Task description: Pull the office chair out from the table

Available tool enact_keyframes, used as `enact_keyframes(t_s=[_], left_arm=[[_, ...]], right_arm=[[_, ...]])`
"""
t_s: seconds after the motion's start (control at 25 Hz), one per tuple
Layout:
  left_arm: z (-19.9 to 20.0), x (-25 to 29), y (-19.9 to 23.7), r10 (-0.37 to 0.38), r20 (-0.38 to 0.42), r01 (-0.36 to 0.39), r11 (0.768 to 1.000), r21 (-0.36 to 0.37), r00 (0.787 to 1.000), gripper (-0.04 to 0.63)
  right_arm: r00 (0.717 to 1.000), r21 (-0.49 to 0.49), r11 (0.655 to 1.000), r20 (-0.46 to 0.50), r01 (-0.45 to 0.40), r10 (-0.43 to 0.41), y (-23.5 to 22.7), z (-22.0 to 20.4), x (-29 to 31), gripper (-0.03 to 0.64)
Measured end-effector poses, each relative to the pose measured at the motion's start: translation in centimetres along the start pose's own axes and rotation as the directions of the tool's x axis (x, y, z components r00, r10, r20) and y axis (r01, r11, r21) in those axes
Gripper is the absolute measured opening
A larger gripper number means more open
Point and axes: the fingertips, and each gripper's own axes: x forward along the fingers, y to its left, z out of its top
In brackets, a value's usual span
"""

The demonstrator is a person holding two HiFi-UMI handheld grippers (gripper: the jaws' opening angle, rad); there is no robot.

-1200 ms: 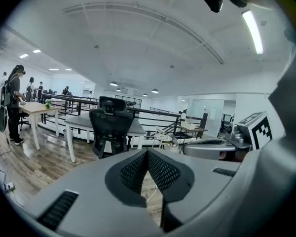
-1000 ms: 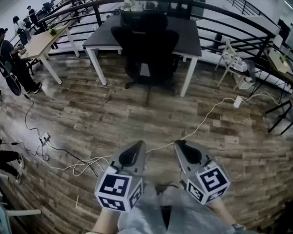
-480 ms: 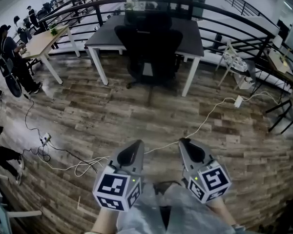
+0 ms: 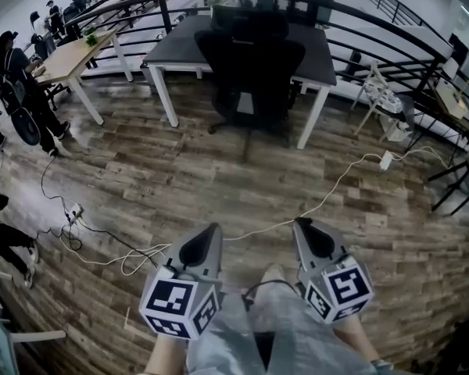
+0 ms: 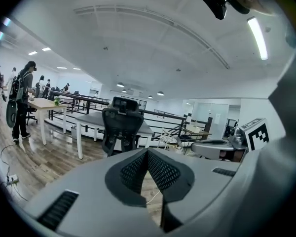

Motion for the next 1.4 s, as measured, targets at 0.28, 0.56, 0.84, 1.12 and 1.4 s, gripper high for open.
enact_keyframes(t_s=[0.28,0.56,0.84,1.12,1.4], left_arm=[[-0.3,0.8,2.2,0.047,-0.012,-0.047,0.998,-0.030,0.999,0.011],[1.2,2.8,4.4,0.087,-0.004,-0.087,0.995,-0.049,0.996,0.011],[4.0,6.5,7.4,0.158,-0.001,-0.158,0.986,-0.046,0.987,0.011],[8.1,11.0,10.1,0.206,0.061,-0.202,0.977,-0.074,0.977,0.011],[10.1,16.5,11.8,0.234,0.039,-0.231,0.970,-0.076,0.971,0.011]], right_arm=[[1.000,-0.006,1.000,-0.010,-0.028,0.028,-0.1,0.4,2.1,0.005],[0.994,-0.023,0.994,-0.019,-0.110,0.110,-0.6,1.7,7.2,0.005],[0.981,-0.043,0.980,-0.023,-0.194,0.193,-1.7,4.0,13.1,0.005],[0.977,-0.062,0.976,-0.007,-0.211,0.211,-5.6,7.1,19.0,0.005],[0.972,-0.084,0.968,0.001,-0.235,0.236,-9.2,9.1,23.5,0.005]])
